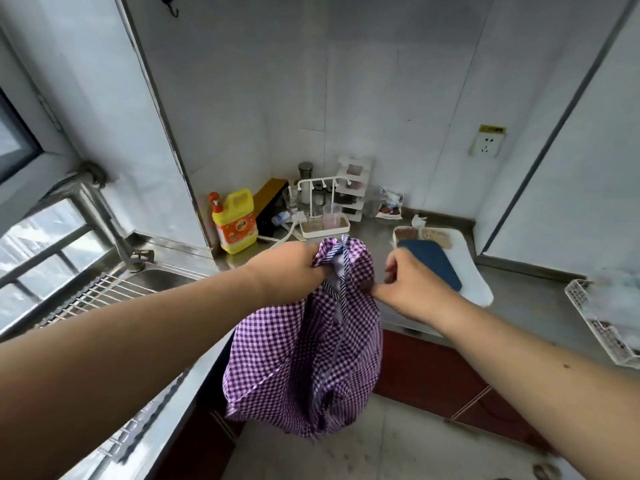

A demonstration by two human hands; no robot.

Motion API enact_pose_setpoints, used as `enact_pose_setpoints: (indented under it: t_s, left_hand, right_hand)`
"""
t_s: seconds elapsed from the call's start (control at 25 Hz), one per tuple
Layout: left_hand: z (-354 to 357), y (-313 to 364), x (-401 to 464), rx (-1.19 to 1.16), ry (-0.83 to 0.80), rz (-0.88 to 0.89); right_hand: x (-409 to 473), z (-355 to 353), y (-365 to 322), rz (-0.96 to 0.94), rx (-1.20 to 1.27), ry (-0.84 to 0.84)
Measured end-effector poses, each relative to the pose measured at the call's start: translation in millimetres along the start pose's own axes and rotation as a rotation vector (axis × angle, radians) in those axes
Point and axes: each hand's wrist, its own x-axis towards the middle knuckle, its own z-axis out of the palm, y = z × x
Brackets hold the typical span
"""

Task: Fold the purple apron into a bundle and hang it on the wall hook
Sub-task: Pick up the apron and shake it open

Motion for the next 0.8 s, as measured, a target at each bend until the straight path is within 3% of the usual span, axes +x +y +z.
enact_pose_setpoints:
  t_s: [0.08, 0.16, 0.36, 0.64, 0.8]
  left_hand:
    - [4, 14, -5, 0.001, 0.010, -0.021]
    - [8, 29, -13, -0.005, -0.019, -0.015]
    - [17, 69, -36, 0.005, -0.104, -0.035]
    - [53, 97, -56, 0.059, 0.028, -0.192]
    - [75, 96, -56, 0.043, 0.039, -0.231]
  right_hand:
    - [-13, 7, 28, 0.043, 0.157, -0.196]
    - [-24, 19, 56, -0.034, 0.203, -0.266]
    - [-45, 29, 108, -0.224, 0.248, -0.214]
    - [-89, -11, 144, -0.047, 0.342, 0.052]
    - [-107, -26, 155, -0.074, 0.048, -0.055]
